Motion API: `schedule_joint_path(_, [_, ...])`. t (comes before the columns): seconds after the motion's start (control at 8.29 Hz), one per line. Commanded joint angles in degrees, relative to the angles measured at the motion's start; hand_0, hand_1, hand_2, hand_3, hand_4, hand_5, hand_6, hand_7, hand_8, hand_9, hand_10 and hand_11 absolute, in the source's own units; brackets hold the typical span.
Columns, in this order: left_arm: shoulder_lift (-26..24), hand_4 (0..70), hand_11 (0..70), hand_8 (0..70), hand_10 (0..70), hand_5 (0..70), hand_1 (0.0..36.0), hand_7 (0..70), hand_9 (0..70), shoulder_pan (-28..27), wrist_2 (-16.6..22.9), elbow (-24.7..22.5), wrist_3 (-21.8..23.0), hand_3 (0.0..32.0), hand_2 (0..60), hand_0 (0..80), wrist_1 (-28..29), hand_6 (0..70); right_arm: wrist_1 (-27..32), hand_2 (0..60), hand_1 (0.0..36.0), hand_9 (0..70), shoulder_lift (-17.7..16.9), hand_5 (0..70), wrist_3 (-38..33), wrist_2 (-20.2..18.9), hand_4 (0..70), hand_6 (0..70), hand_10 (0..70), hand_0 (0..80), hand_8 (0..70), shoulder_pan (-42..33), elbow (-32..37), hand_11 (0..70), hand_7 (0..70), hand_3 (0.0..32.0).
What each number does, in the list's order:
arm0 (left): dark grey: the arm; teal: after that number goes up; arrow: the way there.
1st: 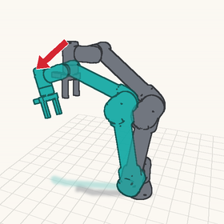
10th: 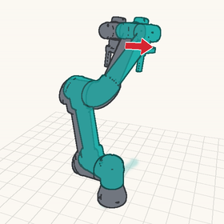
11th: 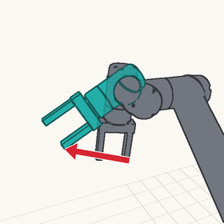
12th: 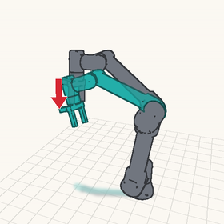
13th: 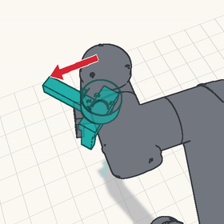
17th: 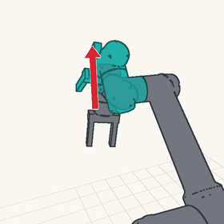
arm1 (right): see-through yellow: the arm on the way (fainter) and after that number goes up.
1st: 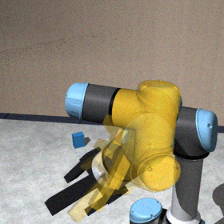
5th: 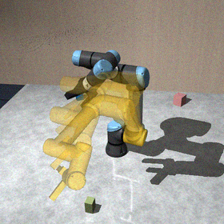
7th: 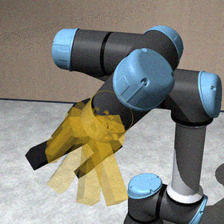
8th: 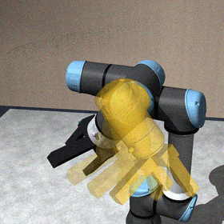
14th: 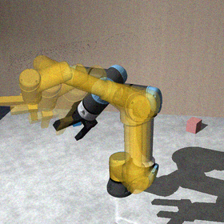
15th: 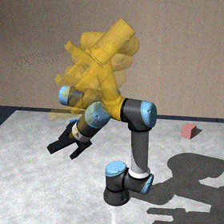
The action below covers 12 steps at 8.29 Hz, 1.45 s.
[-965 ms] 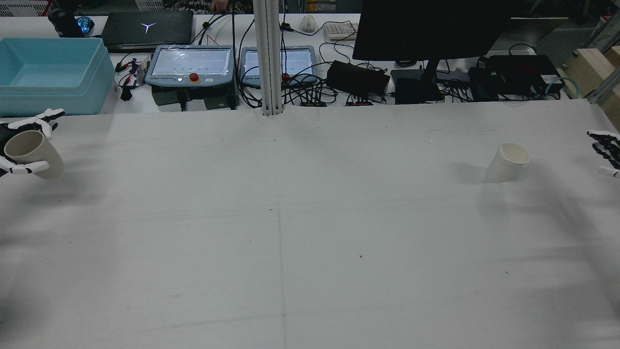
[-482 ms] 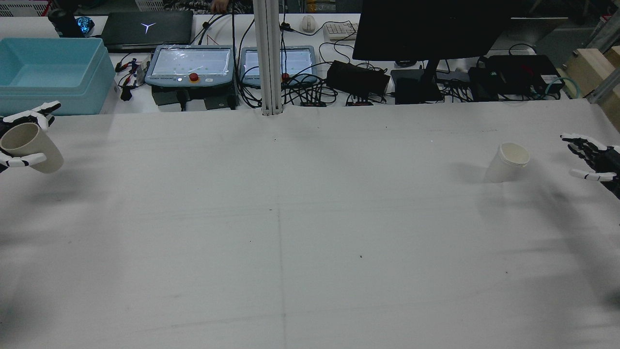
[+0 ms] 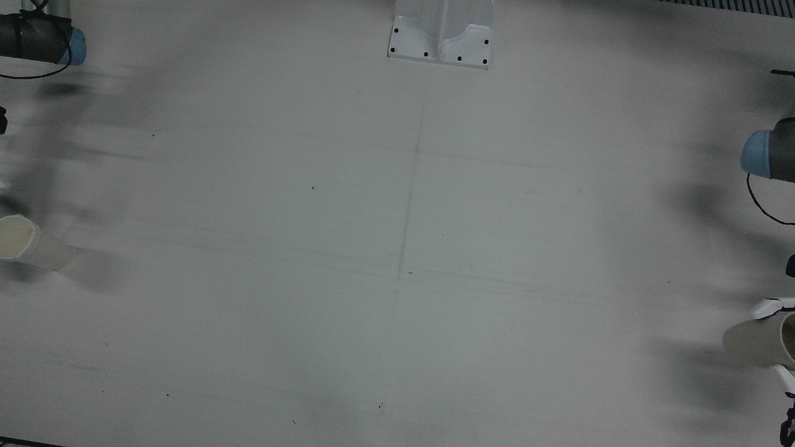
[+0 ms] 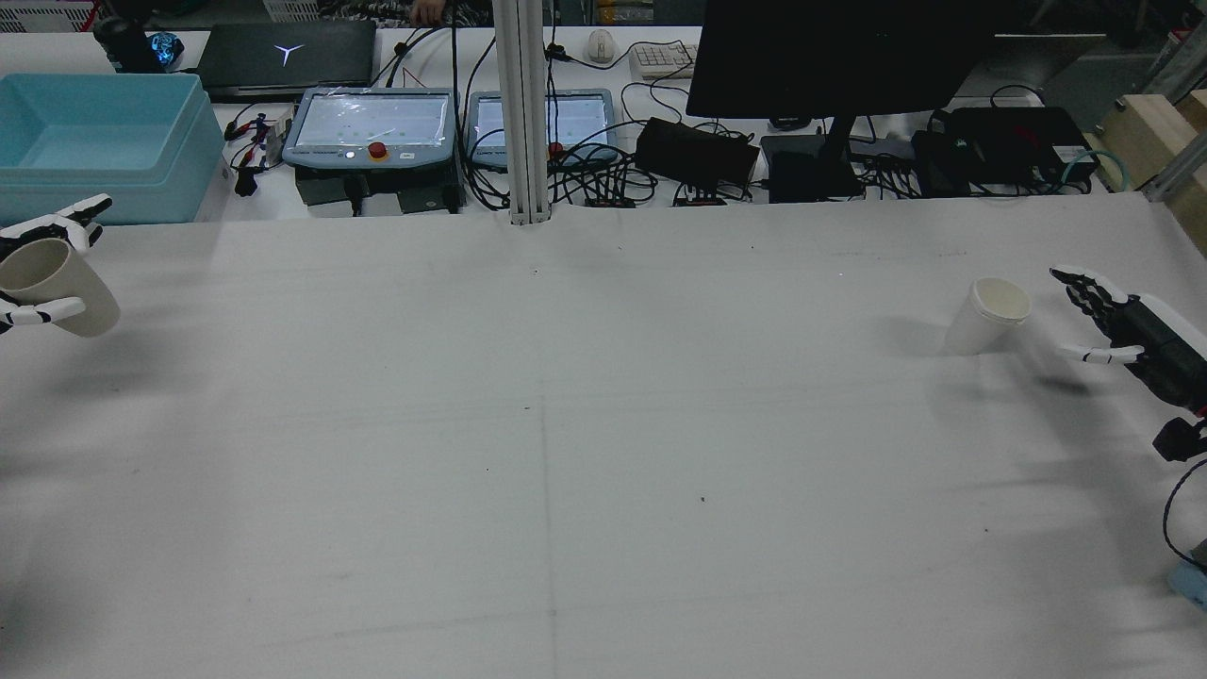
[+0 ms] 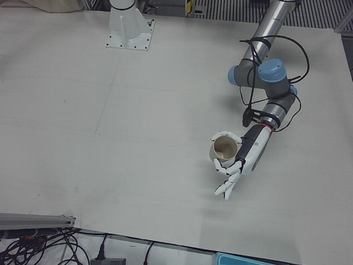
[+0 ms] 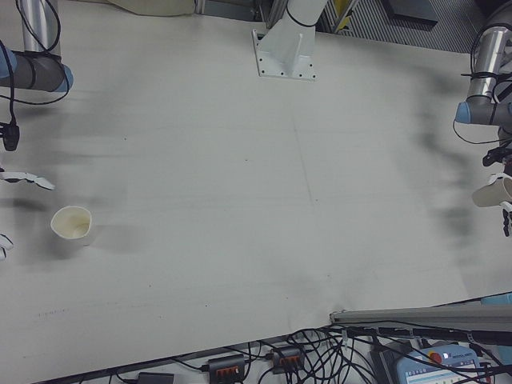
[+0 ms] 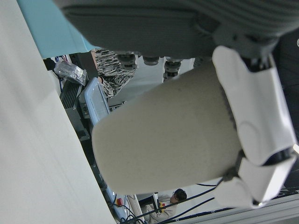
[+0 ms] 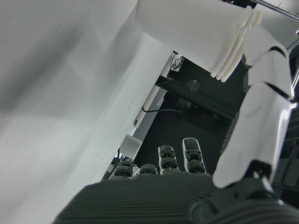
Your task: Pour water
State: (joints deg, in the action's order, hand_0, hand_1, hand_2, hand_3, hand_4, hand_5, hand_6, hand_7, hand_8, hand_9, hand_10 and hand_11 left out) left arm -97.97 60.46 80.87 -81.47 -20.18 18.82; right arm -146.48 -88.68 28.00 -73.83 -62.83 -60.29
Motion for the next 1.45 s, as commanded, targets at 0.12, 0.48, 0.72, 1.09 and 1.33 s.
schedule_joint_path(0.12, [0.6, 53.9, 5.5, 0.7, 2.7, 70.0, 36.0, 12.3, 1.0, 0.0, 0.0, 0.6, 1.3, 0.0, 60.0, 50.2, 0.6, 5.4, -0.1, 19.9, 20.8, 0.9, 1.8, 24.1, 0.1, 8.3, 0.0, 7.4, 1.6, 50.3, 0.4, 8.4, -0.4, 4.5, 11.6, 0.0])
schedule_joint_path(0.48, [2.3, 53.6, 5.7, 0.7, 2.9, 70.0, 36.0, 12.4, 1.0, 0.0, 0.0, 0.9, 1.3, 0.0, 60.0, 49.4, 2.3, 5.5, -0.9, 20.5, 21.8, 1.3, 3.3, 25.8, 0.0, 10.6, 1.3, 9.2, 2.3, 51.3, 0.8, 10.7, -0.8, 5.7, 13.9, 0.0])
schedule_joint_path(0.72, [2.3, 53.6, 5.7, 0.8, 2.9, 70.0, 36.0, 12.5, 1.1, 0.0, 0.0, 0.9, 1.3, 0.0, 60.0, 49.6, 2.4, 5.6, -0.9, 21.0, 22.7, 1.8, 3.6, 28.7, 0.0, 10.6, 2.5, 10.5, 2.8, 52.4, 1.1, 10.7, -0.8, 6.5, 15.7, 0.0])
schedule_joint_path(1.09, [2.3, 53.5, 5.5, 0.8, 2.8, 70.0, 36.0, 12.5, 1.1, 0.0, 0.0, 0.9, 1.3, 0.0, 60.0, 49.5, 2.5, 5.7, -5.0, 25.4, 25.9, 27.8, 3.6, 58.9, 0.0, 13.2, 9.2, 25.5, 17.6, 57.4, 18.2, 10.5, -3.7, 28.1, 38.8, 0.0])
schedule_joint_path(1.33, [3.0, 53.2, 5.3, 0.9, 2.7, 70.0, 36.0, 12.5, 1.1, 0.0, 0.0, 0.9, 1.3, 0.0, 60.0, 49.1, 2.9, 5.7, -6.7, 38.3, 32.5, 59.5, 3.6, 70.0, 0.0, 13.2, 13.9, 41.9, 44.8, 70.3, 43.1, 10.4, -4.3, 65.6, 61.0, 0.0])
